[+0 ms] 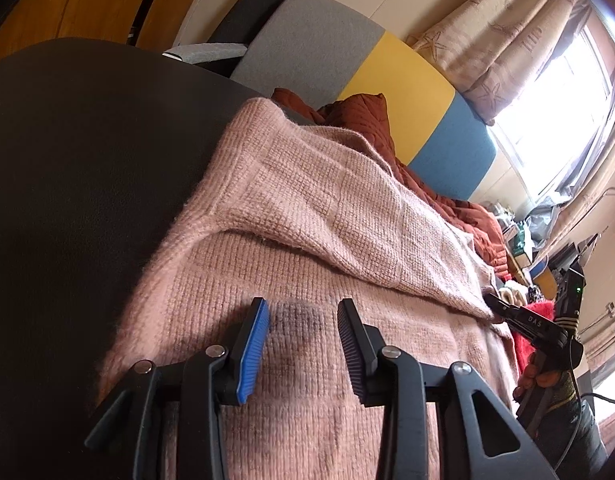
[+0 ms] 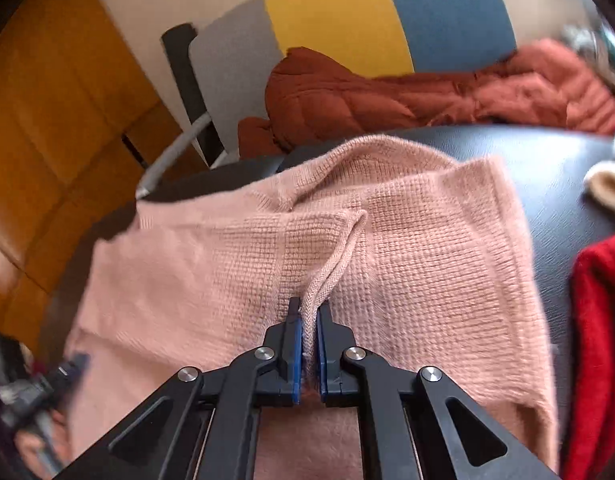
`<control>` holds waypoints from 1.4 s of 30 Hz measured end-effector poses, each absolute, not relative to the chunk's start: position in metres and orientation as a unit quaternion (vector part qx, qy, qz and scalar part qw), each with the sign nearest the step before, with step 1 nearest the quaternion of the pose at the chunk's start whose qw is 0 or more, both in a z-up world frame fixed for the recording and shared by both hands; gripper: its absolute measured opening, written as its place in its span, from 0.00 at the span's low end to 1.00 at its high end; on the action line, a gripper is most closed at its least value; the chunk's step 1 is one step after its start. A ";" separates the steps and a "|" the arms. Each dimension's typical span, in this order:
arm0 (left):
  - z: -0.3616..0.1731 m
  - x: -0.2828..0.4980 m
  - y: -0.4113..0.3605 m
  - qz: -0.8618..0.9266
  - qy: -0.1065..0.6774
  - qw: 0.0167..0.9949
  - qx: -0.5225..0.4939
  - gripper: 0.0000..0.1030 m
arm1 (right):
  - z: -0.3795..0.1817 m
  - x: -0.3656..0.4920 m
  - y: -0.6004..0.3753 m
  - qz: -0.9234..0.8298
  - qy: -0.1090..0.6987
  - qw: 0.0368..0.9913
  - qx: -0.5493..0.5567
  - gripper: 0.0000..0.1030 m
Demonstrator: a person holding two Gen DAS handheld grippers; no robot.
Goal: Fold clothes
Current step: 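Release the sweater edge with the right gripper and smooth the fold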
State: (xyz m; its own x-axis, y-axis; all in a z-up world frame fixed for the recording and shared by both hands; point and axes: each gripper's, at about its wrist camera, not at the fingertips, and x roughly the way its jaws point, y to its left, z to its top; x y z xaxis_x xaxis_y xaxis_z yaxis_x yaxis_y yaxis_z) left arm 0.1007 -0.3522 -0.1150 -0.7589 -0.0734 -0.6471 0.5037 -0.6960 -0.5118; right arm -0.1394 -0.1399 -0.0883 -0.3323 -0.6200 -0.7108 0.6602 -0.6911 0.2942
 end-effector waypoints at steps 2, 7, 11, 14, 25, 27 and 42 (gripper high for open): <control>-0.110 0.103 -0.352 -0.868 0.351 0.168 0.308 0.37 | -0.087 -0.133 -0.134 -0.824 0.044 0.385 0.413 0.06; -0.084 0.096 -0.362 -0.878 0.334 0.178 0.295 0.38 | -0.084 -0.141 -0.114 -0.836 0.018 0.366 0.408 0.25; -0.062 0.071 -0.376 -0.891 0.302 0.185 0.283 0.38 | -0.059 -0.137 -0.112 -0.852 0.006 0.372 0.369 0.30; -0.055 0.044 -0.388 -0.897 0.283 0.186 0.285 0.38 | -0.053 -0.127 -0.132 -0.841 0.031 0.402 0.362 0.30; -0.104 -0.039 -0.418 -0.877 0.185 0.237 0.375 0.38 | -0.089 -0.121 -0.198 -0.833 0.126 0.392 0.370 0.30; -0.112 -0.041 -0.428 -0.876 0.193 0.235 0.374 0.39 | -0.092 -0.126 -0.202 -0.836 0.124 0.388 0.369 0.31; -0.116 -0.092 -0.467 -0.871 0.143 0.285 0.373 0.42 | -0.104 -0.182 -0.231 -0.809 0.036 0.432 0.396 0.33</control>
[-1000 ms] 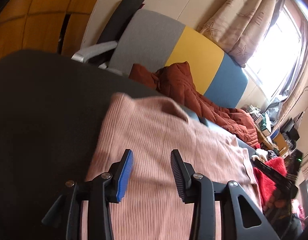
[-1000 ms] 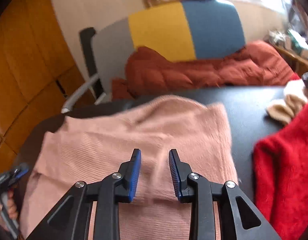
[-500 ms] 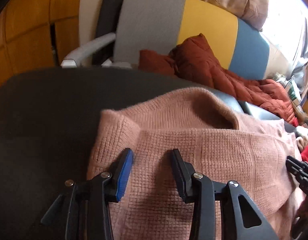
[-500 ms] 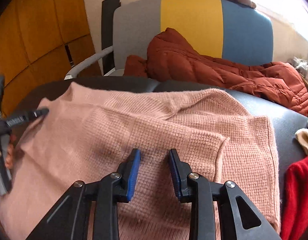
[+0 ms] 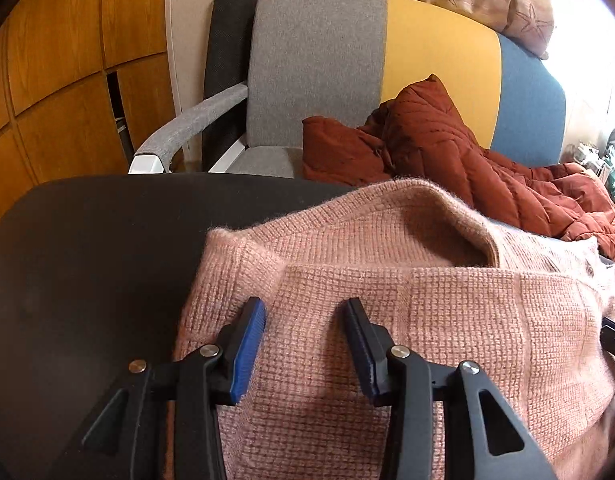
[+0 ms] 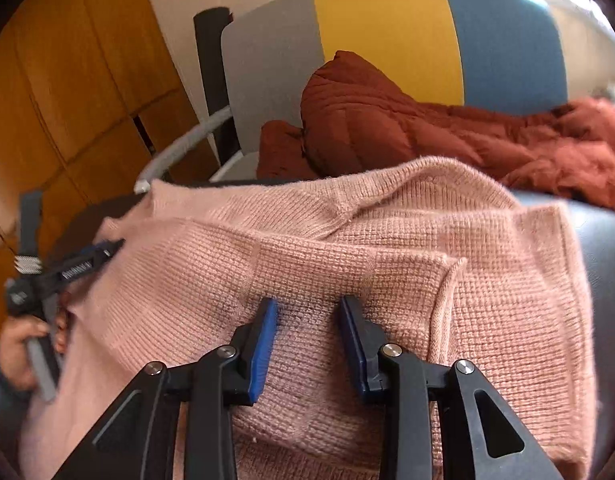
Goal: Fold clothes
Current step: 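Release the sweater edge with the right gripper and smooth the fold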
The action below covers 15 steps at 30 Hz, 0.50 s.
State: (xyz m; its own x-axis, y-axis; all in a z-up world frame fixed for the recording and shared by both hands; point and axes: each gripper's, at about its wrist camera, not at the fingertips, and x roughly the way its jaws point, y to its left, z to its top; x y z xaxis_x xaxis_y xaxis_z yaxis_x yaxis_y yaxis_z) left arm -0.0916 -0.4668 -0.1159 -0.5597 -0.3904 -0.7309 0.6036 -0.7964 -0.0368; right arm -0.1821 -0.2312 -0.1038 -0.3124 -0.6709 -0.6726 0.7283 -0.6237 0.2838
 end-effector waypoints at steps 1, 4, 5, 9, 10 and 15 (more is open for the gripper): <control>-0.115 -0.092 -0.466 -0.871 0.142 0.286 0.373 0.42 | -0.104 -0.184 -0.229 -0.806 0.026 0.436 0.398 0.33; -0.107 -0.091 -0.461 -0.867 0.129 0.297 0.379 0.42 | -0.104 -0.183 -0.223 -0.803 0.010 0.441 0.402 0.33; -0.102 -0.089 -0.457 -0.864 0.125 0.306 0.380 0.42 | -0.102 -0.182 -0.222 -0.803 0.010 0.440 0.402 0.33; -0.082 -0.066 -0.435 -0.876 0.125 0.303 0.353 0.43 | -0.089 -0.177 -0.218 -0.804 0.003 0.433 0.408 0.39; -0.077 -0.064 -0.426 -0.883 0.117 0.292 0.350 0.43 | -0.084 -0.175 -0.214 -0.805 -0.003 0.434 0.404 0.41; -0.060 -0.072 -0.387 -0.907 0.098 0.226 0.341 0.43 | -0.065 -0.171 -0.200 -0.806 -0.010 0.444 0.391 0.42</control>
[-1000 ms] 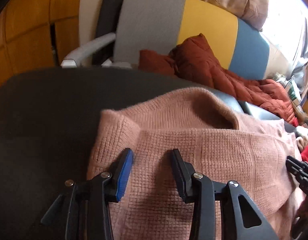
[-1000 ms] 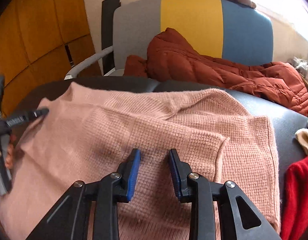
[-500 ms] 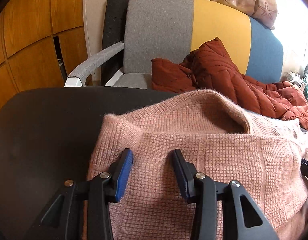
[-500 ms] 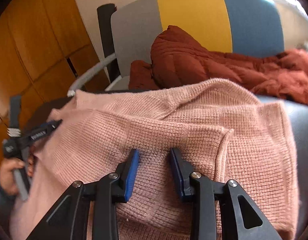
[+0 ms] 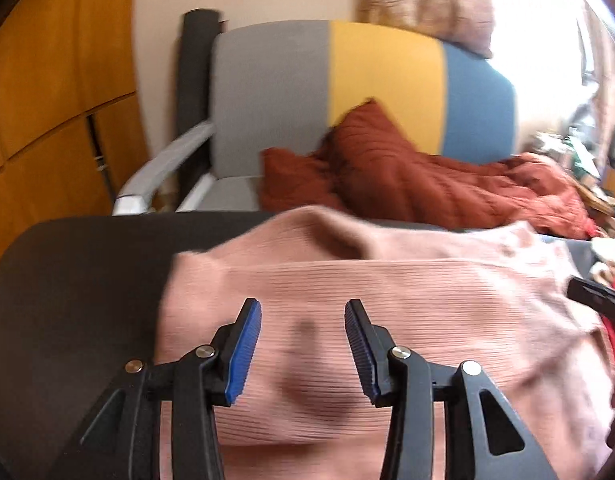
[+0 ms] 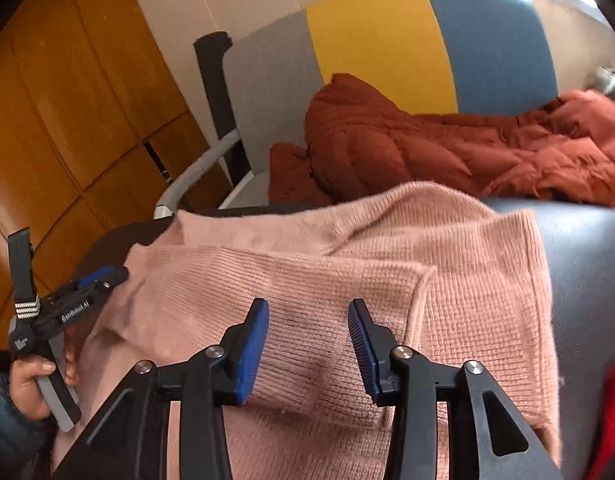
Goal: Fold clothes
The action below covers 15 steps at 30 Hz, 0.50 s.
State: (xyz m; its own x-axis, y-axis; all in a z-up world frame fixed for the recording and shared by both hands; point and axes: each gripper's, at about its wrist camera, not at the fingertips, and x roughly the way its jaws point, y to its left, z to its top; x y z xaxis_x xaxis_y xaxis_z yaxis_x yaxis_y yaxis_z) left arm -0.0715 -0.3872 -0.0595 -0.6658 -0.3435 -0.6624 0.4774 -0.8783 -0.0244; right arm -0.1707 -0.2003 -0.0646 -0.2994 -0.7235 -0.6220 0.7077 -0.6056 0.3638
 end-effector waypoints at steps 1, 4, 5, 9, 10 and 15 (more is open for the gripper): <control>-0.058 -0.077 -0.380 -0.912 0.092 0.215 0.339 0.43 | -0.062 -0.175 -0.199 -0.801 -0.025 0.448 0.395 0.42; -0.052 -0.095 -0.360 -0.923 0.073 0.179 0.333 0.43 | -0.059 -0.194 -0.197 -0.788 -0.075 0.452 0.411 0.55; -0.054 -0.103 -0.356 -0.924 0.070 0.169 0.335 0.43 | -0.060 -0.202 -0.198 -0.789 -0.086 0.447 0.413 0.59; -0.071 -0.134 -0.343 -0.923 0.060 0.142 0.354 0.43 | -0.064 -0.232 -0.216 -0.781 -0.101 0.441 0.431 0.64; -0.079 -0.141 -0.342 -0.919 0.063 0.138 0.363 0.43 | -0.066 -0.240 -0.222 -0.776 -0.105 0.444 0.437 0.65; -0.099 -0.151 -0.346 -0.916 0.082 0.128 0.371 0.45 | -0.085 -0.277 -0.249 -0.750 -0.121 0.451 0.468 0.71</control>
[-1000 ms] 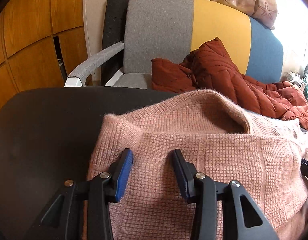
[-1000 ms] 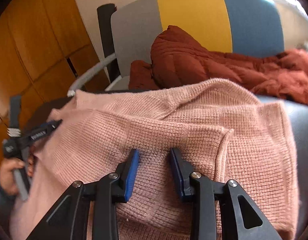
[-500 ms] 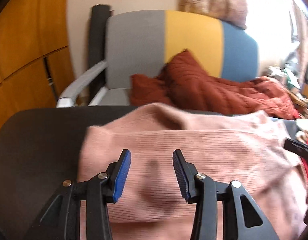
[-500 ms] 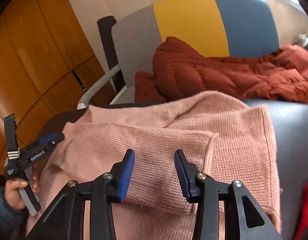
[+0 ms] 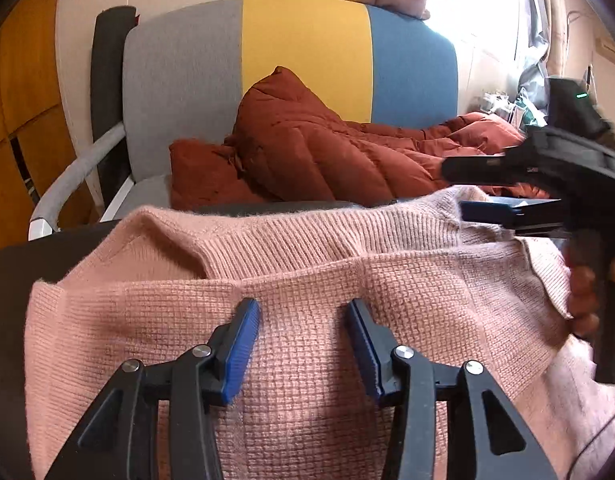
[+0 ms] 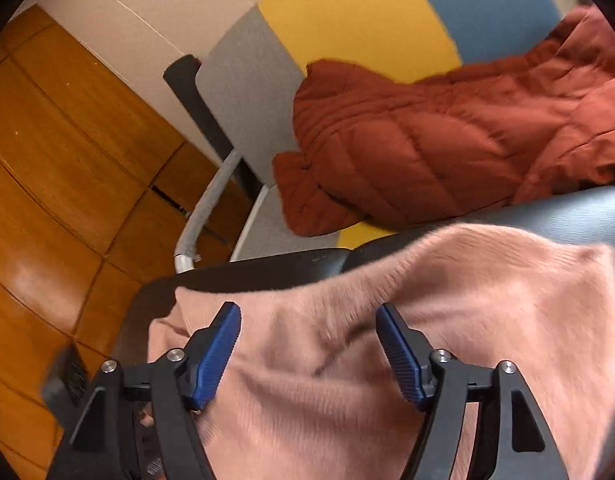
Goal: Fold clothes
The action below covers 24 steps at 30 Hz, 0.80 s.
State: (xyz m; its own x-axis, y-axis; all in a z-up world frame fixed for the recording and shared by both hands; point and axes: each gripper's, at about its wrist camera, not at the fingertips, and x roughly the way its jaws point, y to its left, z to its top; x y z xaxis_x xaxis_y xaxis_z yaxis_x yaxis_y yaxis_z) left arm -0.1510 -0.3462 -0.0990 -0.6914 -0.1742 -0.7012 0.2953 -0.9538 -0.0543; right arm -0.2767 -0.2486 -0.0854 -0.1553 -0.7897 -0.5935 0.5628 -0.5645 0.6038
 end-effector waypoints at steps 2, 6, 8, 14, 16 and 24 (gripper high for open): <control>-0.101 -0.147 -0.350 -0.917 0.096 0.123 0.367 0.46 | -0.095 -0.292 -0.255 -0.746 -0.128 0.444 0.478 0.71; -0.102 -0.146 -0.353 -0.916 0.107 0.119 0.367 0.47 | -0.102 -0.309 -0.244 -0.766 -0.140 0.408 0.477 0.58; -0.097 -0.140 -0.359 -0.920 0.130 0.107 0.354 0.46 | -0.092 -0.305 -0.235 -0.779 -0.131 0.397 0.466 0.60; -0.072 -0.126 -0.403 -0.919 0.235 0.115 0.293 0.45 | -0.051 -0.257 -0.253 -0.820 0.007 0.429 0.379 0.58; -0.069 -0.136 -0.410 -0.920 0.227 0.116 0.298 0.45 | -0.050 -0.241 -0.274 -0.820 0.067 0.438 0.362 0.57; -0.101 -0.180 -0.410 -0.917 0.158 0.104 0.350 0.45 | -0.099 -0.226 -0.305 -0.811 0.143 0.422 0.379 0.57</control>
